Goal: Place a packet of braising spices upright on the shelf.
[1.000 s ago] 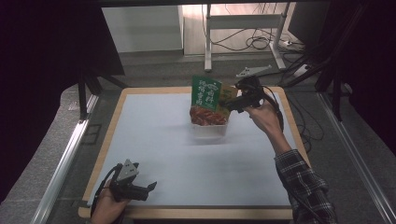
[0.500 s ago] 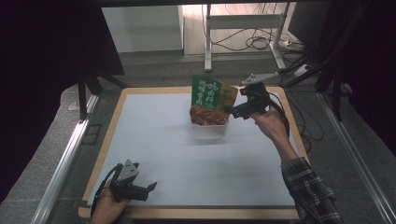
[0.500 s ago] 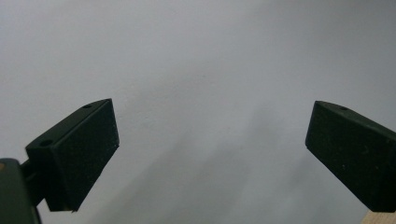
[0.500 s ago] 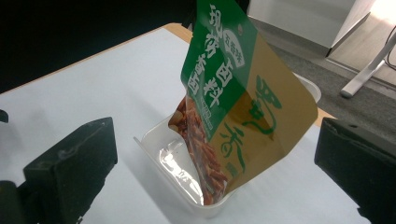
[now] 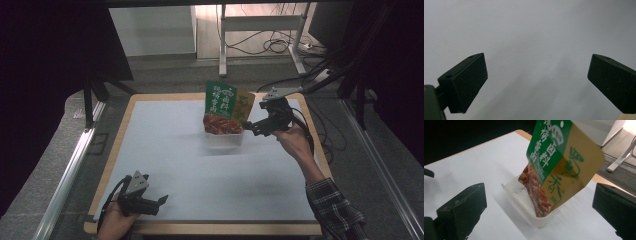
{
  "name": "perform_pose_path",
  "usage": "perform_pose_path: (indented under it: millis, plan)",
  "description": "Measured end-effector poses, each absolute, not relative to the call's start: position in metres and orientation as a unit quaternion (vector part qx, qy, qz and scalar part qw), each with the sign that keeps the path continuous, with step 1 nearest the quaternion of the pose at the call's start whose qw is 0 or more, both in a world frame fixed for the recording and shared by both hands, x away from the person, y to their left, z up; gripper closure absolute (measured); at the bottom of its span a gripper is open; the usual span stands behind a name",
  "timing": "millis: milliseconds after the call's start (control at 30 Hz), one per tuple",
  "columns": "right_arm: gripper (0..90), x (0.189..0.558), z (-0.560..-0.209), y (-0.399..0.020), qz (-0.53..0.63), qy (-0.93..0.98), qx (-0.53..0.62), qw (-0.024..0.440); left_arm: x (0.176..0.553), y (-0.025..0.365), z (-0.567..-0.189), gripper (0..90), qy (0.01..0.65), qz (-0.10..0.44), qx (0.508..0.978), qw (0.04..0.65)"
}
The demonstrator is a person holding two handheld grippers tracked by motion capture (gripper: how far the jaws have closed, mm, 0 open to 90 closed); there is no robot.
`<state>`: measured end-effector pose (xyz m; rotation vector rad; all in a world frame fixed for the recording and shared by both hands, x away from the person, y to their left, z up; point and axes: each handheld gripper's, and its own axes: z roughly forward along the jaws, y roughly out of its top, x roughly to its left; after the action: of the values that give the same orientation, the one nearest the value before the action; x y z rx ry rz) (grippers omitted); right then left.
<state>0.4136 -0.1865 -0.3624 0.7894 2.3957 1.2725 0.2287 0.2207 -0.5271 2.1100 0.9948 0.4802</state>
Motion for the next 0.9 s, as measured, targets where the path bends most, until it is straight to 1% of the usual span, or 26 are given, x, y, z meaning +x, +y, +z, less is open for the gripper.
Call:
perform_pose_path:
  millis: [333,900]
  plan:
    - [0.0,0.398,-0.375,-0.190,0.437,0.844,0.271,0.155,0.229,0.220,-0.527,2.6,0.386,0.188,0.824,0.369]
    - [0.0,0.371,-0.405,-0.199,0.435,0.846,0.272,0.144,0.228,0.220,-0.527,2.6,0.385,0.189,0.825,0.368]
